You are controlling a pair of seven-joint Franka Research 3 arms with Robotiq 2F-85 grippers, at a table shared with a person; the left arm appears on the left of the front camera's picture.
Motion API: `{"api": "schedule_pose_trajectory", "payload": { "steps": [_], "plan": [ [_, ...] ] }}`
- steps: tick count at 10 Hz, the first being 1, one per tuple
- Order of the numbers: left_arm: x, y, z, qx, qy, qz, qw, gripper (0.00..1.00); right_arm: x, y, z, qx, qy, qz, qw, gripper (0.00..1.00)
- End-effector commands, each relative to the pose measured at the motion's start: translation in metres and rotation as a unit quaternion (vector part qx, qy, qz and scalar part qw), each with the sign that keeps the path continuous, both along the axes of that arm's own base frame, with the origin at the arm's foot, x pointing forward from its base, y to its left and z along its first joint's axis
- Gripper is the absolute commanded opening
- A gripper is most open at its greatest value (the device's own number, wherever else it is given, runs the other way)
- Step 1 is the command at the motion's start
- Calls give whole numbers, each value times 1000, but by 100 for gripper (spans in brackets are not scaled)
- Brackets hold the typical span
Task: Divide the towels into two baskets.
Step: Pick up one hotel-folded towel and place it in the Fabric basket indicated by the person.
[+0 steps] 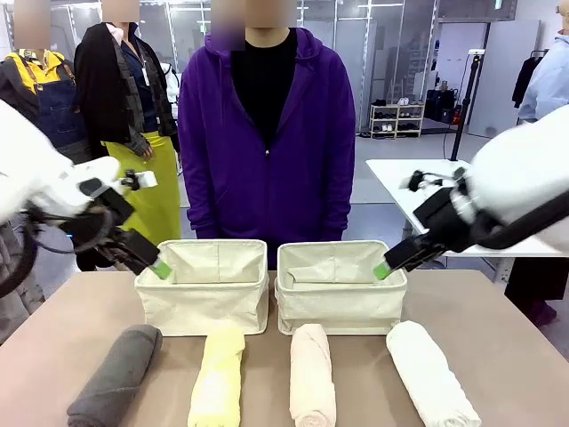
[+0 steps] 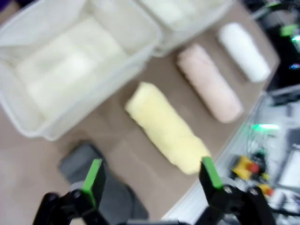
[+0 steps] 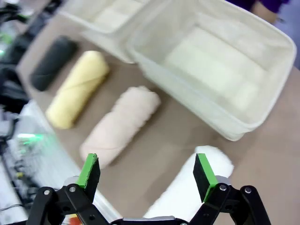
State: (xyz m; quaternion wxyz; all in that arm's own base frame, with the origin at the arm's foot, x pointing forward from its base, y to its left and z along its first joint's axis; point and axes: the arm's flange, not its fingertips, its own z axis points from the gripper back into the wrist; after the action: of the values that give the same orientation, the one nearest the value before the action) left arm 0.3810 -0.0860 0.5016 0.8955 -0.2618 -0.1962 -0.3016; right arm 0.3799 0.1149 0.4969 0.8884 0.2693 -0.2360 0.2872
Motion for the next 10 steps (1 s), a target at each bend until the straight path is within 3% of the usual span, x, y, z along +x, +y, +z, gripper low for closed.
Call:
{"api": "schedule_pose_trajectory", "payload": {
  "steps": [1, 2, 5, 8, 10],
  "plan": [
    [5, 58, 5, -105, 74, 4, 992, 100, 4, -55, 8, 136, 63, 1, 989, 100],
    [1, 80, 3, -147, 87, 24, 985, 100, 2, -74, 9, 183, 77, -7, 980, 100],
    [-39, 168, -3, -259, 73, 128, 955, 100, -27, -177, 5, 272, 68, -108, 954, 100],
    [-99, 248, -11, -321, 16, 201, 925, 100, -81, -279, -13, 340, 49, -213, 915, 100],
    [-121, 282, -18, -342, -13, 250, 906, 100, -105, -329, -18, 366, 26, -280, 887, 100]
  ]
}}
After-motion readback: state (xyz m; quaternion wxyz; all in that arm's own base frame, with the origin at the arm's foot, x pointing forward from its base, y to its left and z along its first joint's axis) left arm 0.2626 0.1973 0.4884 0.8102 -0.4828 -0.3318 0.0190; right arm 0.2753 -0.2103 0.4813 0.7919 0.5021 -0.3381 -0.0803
